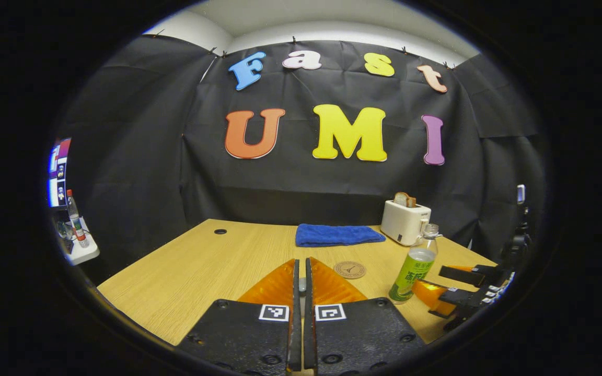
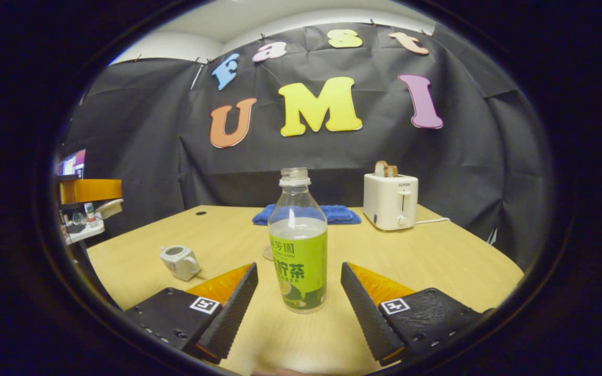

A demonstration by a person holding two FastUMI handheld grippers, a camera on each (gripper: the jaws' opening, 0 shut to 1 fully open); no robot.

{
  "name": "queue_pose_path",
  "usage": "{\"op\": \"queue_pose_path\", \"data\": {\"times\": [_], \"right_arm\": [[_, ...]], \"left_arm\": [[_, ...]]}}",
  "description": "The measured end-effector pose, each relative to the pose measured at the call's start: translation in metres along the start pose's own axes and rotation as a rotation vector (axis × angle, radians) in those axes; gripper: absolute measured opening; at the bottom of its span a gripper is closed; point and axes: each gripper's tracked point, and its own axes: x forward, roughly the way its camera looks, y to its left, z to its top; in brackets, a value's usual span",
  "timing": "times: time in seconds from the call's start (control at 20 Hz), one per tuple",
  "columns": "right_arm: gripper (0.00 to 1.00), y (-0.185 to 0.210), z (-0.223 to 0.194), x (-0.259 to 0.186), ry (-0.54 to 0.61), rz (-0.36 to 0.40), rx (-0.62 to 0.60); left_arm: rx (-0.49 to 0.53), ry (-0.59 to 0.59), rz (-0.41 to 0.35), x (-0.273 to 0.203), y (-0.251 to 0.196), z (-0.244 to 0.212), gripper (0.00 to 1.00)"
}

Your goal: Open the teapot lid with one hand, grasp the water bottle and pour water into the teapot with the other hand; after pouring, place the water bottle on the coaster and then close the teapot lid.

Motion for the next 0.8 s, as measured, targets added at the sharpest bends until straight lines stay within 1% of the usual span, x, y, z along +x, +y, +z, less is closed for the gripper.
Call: {"op": "queue_pose_path", "data": {"times": [0.2, 0.35, 0.4, 0.45, 0.5, 0.55, 0.65, 0.8], "right_arm": [[0.96, 0.001, -0.002, 0.022, 0.008, -0.041, -0.01], [0.96, -0.005, -0.002, 0.037, 0.003, -0.068, -0.025], [0.96, -0.002, -0.002, 0.041, -0.002, -0.058, -0.023], [0.95, -0.001, -0.004, 0.045, 0.003, -0.052, -0.027], [0.93, -0.002, -0.007, 0.048, 0.015, -0.059, -0.038], [0.77, -0.002, -0.006, 0.048, 0.012, -0.061, -0.045], [0.73, 0.005, -0.004, 0.042, 0.014, -0.041, -0.056], [0.71, 0.009, 0.002, 0.038, 0.014, -0.054, -0.129]], "left_arm": [[-0.001, -0.012, 0.001, -0.013, 0.006, 0.008, 0.04], [-0.012, 0.01, -0.009, -0.017, 0.011, 0.003, 0.04], [-0.002, 0.008, -0.007, -0.019, 0.016, 0.003, 0.04], [-0.005, 0.014, 0.01, -0.019, 0.024, 0.002, 0.04], [-0.01, 0.02, 0.023, -0.019, 0.031, -0.001, 0.04], [-0.014, 0.027, 0.027, -0.021, 0.034, -0.002, 0.04], [-0.02, 0.019, 0.025, -0.024, 0.035, 0.003, 0.04], [0.001, 0.006, -0.003, -0.027, 0.032, 0.008, 0.04]]}}
